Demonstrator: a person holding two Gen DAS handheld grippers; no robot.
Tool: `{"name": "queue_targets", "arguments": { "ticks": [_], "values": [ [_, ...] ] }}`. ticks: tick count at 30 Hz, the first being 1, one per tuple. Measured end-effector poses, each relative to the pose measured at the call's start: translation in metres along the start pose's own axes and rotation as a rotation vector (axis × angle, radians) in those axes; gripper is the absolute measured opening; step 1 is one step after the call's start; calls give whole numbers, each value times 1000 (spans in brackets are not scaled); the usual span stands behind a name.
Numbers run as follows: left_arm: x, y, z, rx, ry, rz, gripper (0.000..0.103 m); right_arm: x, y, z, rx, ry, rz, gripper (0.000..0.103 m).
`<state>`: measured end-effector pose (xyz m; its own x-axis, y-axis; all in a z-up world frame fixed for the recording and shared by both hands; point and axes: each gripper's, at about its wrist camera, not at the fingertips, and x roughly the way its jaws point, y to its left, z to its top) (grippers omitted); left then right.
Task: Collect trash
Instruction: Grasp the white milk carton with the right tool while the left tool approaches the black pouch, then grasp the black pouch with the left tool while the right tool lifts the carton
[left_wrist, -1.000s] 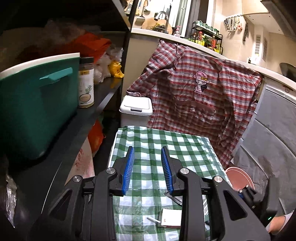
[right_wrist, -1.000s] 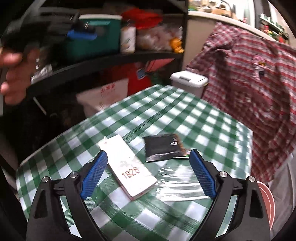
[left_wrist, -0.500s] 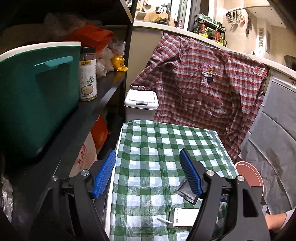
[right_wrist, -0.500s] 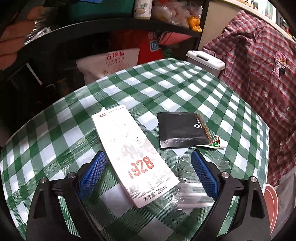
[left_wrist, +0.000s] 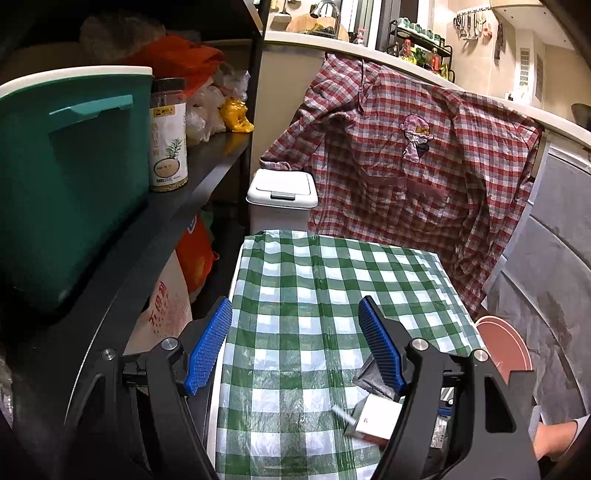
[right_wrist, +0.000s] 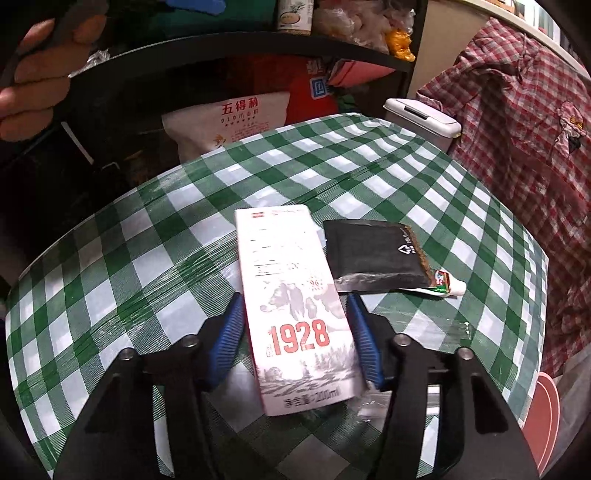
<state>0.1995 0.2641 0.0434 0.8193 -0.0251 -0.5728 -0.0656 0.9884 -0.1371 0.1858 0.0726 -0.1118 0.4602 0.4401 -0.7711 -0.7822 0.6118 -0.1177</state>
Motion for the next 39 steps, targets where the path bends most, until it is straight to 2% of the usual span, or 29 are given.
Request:
{"name": "queue_targets", "arguments": {
  "ticks": [7, 16, 19, 25, 33, 38, 39],
  "values": [
    [14, -10, -4, 10, 29, -7, 69, -23, -22, 1, 63, -72, -45, 52],
    [45, -37, -16, 45, 87, -68, 67, -53, -59, -9, 137, -140, -108, 51],
    [60, -47, -24, 64, 124, -78, 67, -54, -69, -14, 146, -126, -125, 51],
    [90, -68, -39, 108, 195, -85, 67, -43, -82, -29, 152, -44, -149, 52],
    [119, -96, -67, 185, 294, -138, 67, -24, -92, -37, 213, 43, -104, 61],
    [129, -101, -74, 189, 327, -148, 67, -19, -99, -35, 257, 50, -95, 61],
    [131, -102, -75, 189, 332, -147, 67, -19, -100, -35, 263, 49, -89, 58]
  ]
}}
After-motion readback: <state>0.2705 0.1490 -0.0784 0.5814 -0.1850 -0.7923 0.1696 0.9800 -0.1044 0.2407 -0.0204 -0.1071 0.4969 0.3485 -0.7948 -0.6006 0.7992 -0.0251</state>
